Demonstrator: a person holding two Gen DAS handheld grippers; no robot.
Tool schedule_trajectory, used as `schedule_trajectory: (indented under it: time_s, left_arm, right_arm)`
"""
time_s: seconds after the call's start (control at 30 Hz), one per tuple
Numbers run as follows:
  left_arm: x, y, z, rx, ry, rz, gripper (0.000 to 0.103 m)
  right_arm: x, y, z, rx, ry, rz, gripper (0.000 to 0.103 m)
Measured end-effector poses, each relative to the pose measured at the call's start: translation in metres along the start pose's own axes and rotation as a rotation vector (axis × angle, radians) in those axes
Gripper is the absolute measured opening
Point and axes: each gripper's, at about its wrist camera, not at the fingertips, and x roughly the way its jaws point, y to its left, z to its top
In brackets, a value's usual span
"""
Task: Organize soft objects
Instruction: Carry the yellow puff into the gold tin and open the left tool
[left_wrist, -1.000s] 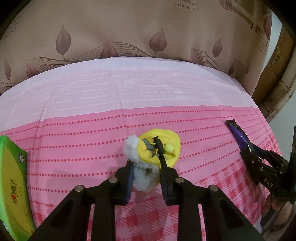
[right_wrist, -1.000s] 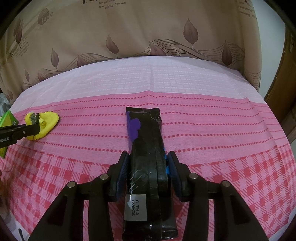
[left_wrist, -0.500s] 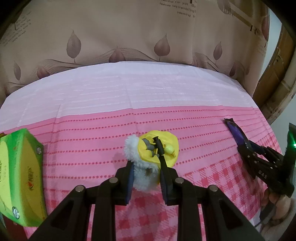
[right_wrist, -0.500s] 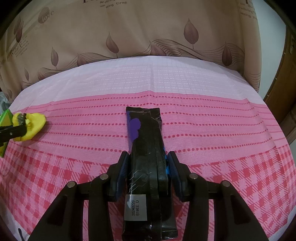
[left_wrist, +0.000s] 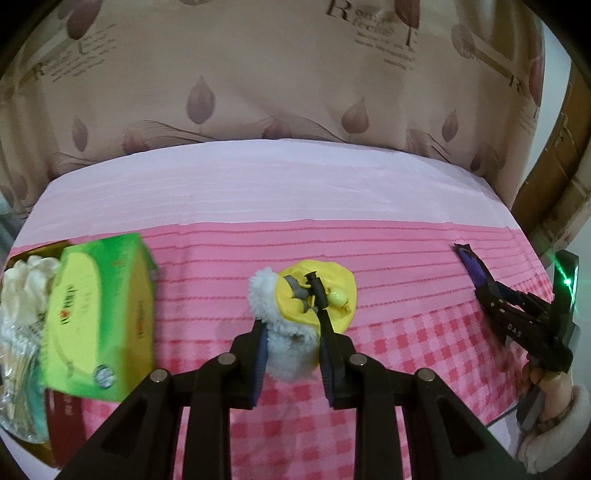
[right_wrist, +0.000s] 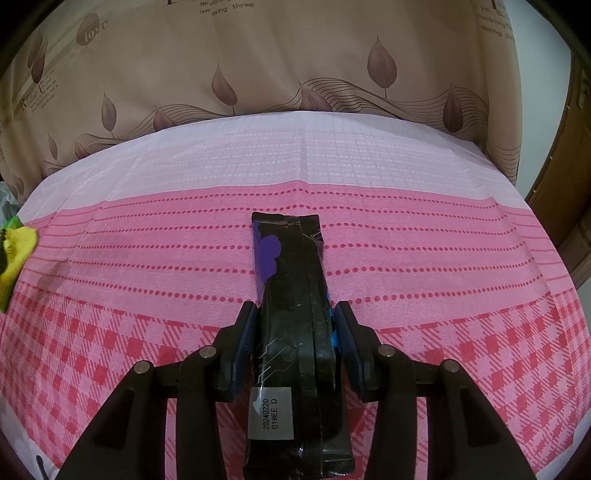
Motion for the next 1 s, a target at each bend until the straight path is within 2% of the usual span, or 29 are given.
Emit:
schedule_trajectory:
  time_s: [0.4, 0.7, 1.0]
  left_arm:
    - [-0.058, 0.048, -0.010, -0.060, -0.058, 0.062, 0.024]
    - [-0.098, 0.106, -0.015, -0.126, -0.108, 0.184, 0.024]
    - [-0.117, 0.169, -0.017, -0.201, -0.127, 0.305, 0.024]
  right_arm:
    - [0.000, 0.000, 0.000, 0.000, 0.000, -0.001, 0.042]
    - [0.000, 0.000, 0.000, -0.001, 0.000, -0.003, 0.042]
    - [0.000, 0.001, 0.000, -0.004, 0.000, -0.006, 0.042]
